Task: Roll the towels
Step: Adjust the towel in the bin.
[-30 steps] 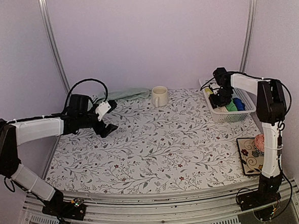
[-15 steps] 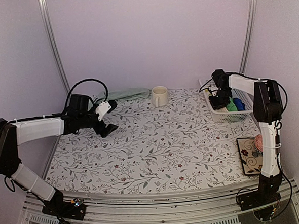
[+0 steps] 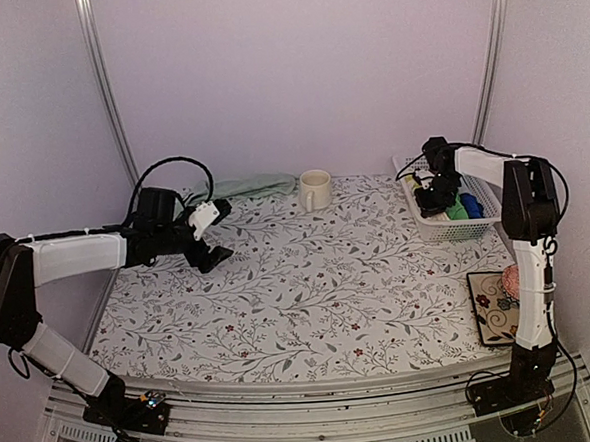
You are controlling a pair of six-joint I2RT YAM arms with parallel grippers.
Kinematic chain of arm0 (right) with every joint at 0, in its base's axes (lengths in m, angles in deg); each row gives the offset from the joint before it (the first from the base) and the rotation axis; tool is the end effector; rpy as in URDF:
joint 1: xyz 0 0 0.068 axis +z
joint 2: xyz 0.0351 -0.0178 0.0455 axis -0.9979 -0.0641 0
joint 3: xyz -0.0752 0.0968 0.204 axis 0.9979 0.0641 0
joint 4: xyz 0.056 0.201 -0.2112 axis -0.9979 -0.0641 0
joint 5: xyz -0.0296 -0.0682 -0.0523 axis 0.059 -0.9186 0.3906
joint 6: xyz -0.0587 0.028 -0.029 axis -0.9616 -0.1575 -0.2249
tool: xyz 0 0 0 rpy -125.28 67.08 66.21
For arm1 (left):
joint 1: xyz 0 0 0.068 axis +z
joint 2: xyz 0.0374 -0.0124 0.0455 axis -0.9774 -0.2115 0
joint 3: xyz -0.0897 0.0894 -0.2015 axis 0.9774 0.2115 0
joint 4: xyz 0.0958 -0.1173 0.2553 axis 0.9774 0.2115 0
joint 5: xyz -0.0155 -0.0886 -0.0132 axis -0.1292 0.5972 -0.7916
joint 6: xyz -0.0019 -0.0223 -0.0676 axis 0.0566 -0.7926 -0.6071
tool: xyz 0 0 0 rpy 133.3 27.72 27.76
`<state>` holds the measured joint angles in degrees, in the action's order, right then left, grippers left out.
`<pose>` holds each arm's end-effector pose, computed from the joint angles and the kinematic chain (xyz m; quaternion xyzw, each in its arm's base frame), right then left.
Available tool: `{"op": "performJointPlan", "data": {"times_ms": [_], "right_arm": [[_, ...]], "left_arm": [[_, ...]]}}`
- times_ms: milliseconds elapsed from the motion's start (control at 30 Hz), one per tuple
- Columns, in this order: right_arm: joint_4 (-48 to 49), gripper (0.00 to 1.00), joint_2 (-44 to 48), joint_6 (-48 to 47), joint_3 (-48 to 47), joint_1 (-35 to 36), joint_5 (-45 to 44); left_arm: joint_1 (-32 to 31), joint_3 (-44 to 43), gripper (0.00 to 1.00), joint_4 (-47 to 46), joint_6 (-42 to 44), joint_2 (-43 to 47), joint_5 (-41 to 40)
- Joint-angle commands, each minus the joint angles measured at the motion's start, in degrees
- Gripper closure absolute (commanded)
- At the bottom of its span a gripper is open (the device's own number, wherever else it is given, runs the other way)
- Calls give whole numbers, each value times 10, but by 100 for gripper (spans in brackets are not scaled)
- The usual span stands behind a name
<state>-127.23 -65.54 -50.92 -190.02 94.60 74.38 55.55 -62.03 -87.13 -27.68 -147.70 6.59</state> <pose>0.4902 0.0697 0.1231 -0.0996 0.9793 -0.0055 0.1761 0.3401 -0.1532 0.1480 0.4459 0.7674 -0.0648 0.4562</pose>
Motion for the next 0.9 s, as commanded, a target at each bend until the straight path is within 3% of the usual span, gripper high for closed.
{"op": "performJointPlan", "data": {"times_ms": [0,200,400,667,867], "right_arm": [[26,96,21,9,30,-32,89],[83,97,63,13,84,-70,241],[120,98,94,24,107,-82,335],[146,98,89,43,106,-89,415],[126,98,68,49,106,-90,366]], "left_arm": [[0,8,3,-13,-1,0,7],[0,11,3,-12,1,6,10],[0,11,3,-12,2,5,12],[0,12,3,-9,4,7,11],[0,12,3,-8,5,6,11]]}}
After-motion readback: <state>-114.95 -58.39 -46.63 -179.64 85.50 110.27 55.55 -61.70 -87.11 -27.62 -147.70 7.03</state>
